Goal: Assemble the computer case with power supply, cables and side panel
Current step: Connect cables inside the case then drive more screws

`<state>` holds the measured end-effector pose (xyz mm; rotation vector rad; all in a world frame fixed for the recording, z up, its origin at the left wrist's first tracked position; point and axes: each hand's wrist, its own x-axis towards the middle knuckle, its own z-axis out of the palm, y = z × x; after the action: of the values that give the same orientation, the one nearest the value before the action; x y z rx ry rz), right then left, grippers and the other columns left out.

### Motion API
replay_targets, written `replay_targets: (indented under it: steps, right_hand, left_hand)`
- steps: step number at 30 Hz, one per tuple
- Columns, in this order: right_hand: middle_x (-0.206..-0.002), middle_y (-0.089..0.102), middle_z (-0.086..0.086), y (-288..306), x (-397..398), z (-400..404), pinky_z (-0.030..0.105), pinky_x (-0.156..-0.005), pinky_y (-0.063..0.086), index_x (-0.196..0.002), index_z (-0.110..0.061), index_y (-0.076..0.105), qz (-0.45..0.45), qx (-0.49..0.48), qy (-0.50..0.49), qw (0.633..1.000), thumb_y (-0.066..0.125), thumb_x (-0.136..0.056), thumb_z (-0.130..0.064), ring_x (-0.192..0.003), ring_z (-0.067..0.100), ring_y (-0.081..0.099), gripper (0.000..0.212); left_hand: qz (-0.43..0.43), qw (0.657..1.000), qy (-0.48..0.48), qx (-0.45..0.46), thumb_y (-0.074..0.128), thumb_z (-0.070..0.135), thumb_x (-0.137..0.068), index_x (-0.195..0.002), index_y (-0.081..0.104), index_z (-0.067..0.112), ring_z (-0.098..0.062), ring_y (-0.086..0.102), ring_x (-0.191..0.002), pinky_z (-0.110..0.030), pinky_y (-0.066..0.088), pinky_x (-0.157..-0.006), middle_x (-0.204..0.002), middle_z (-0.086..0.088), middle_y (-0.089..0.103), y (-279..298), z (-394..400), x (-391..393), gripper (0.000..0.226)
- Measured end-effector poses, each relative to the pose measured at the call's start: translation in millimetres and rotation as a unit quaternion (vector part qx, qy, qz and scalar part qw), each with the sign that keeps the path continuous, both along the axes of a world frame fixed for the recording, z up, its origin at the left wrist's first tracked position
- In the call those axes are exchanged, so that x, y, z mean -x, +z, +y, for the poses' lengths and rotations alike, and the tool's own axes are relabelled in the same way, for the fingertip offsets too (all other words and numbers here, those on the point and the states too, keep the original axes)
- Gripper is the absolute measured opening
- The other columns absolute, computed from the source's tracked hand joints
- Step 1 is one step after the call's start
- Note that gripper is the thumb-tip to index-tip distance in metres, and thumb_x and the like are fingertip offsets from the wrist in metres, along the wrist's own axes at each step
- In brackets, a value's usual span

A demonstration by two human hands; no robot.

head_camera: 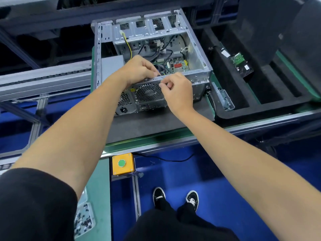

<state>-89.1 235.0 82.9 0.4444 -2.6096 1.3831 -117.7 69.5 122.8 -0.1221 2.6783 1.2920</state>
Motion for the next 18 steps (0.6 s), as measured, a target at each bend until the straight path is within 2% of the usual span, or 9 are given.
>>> replay_targets:
  steps: [3, 5, 8, 10, 13, 14, 16, 18]
  right_hand:
    - [-0.081, 0.054, 0.002, -2, 0, 1, 0.030, -0.071, 0.045, -0.082, -0.006, 0.071, 0.001, 0.007, -0.004, 1.000, 0.071, -0.087, -0.008, -0.074, 0.018, 0.054, 0.005]
    - [-0.080, 0.055, 0.003, -3, 0, 0, 0.022, -0.070, 0.042, -0.082, -0.007, 0.071, -0.002, 0.013, -0.012, 1.000, 0.071, -0.086, -0.008, -0.073, 0.016, 0.053, 0.004]
    - [-0.081, 0.057, 0.004, -5, 2, 1, 0.006, -0.068, 0.034, -0.082, -0.007, 0.070, -0.007, 0.028, -0.022, 0.999, 0.075, -0.084, -0.011, -0.073, 0.012, 0.050, 0.007]
    - [-0.082, 0.056, 0.002, -8, 4, 2, 0.005, -0.068, 0.033, -0.082, -0.007, 0.070, -0.003, 0.034, -0.023, 0.999, 0.076, -0.083, -0.012, -0.070, 0.010, 0.048, 0.008]
    - [-0.081, 0.054, 0.001, -11, 7, 3, 0.006, -0.066, 0.032, -0.079, -0.007, 0.070, 0.002, 0.051, -0.028, 0.998, 0.076, -0.081, -0.012, -0.063, 0.001, 0.044, 0.008]
    - [-0.081, 0.053, 0.001, -11, 8, 3, 0.005, -0.066, 0.031, -0.078, -0.006, 0.070, 0.001, 0.057, -0.026, 0.998, 0.077, -0.080, -0.011, -0.062, 0.000, 0.043, 0.009]
    - [-0.081, 0.054, 0.003, -12, 9, 3, 0.006, -0.066, 0.032, -0.079, -0.004, 0.069, -0.001, 0.064, -0.019, 0.998, 0.077, -0.079, -0.009, -0.062, -0.001, 0.042, 0.009]
    - [-0.080, 0.055, 0.005, -13, 11, 4, 0.006, -0.070, 0.034, -0.080, -0.003, 0.069, -0.004, 0.070, -0.011, 0.998, 0.076, -0.080, -0.009, -0.063, 0.000, 0.042, 0.009]
  left_hand:
    - [0.009, 1.000, -0.001, 0.015, 0.068, 0.012, -0.080, -0.074, 0.075, 0.027, -0.017, 0.050, -0.074, -0.031, 0.043, -0.075, -0.087, -0.017, 0.072, -1, 0, -1, 0.017]
    - [0.017, 1.000, 0.004, 0.020, 0.068, 0.012, -0.080, -0.073, 0.074, 0.028, -0.016, 0.052, -0.076, -0.031, 0.045, -0.076, -0.095, -0.021, 0.071, -1, 2, -3, 0.019]
    - [0.024, 0.999, 0.003, 0.032, 0.067, 0.012, -0.082, -0.078, 0.074, 0.025, -0.017, 0.053, -0.078, -0.032, 0.046, -0.078, -0.097, -0.022, 0.071, -1, 3, -4, 0.015]
    - [0.030, 0.999, 0.005, 0.039, 0.066, 0.011, -0.083, -0.085, 0.074, 0.020, -0.015, 0.053, -0.077, -0.030, 0.046, -0.077, -0.093, -0.019, 0.071, -3, 4, -6, 0.012]
    - [0.050, 0.997, 0.007, 0.059, 0.063, 0.011, -0.085, -0.093, 0.075, 0.014, -0.004, 0.049, -0.062, -0.014, 0.043, -0.064, -0.072, -0.004, 0.065, -5, 11, -9, 0.015]
    - [0.059, 0.996, 0.009, 0.068, 0.061, 0.010, -0.086, -0.095, 0.075, 0.013, -0.003, 0.047, -0.060, -0.013, 0.041, -0.060, -0.069, 0.000, 0.062, -5, 13, -10, 0.016]
    - [0.068, 0.994, 0.013, 0.081, 0.057, 0.008, -0.089, -0.097, 0.074, 0.010, -0.009, 0.045, -0.062, -0.017, 0.038, -0.059, -0.069, -0.002, 0.059, -7, 14, -12, 0.019]
    - [0.081, 0.991, 0.020, 0.103, 0.051, 0.009, -0.093, -0.096, 0.073, 0.010, -0.008, 0.039, -0.056, -0.015, 0.034, -0.053, -0.065, -0.002, 0.054, -9, 18, -15, 0.022]
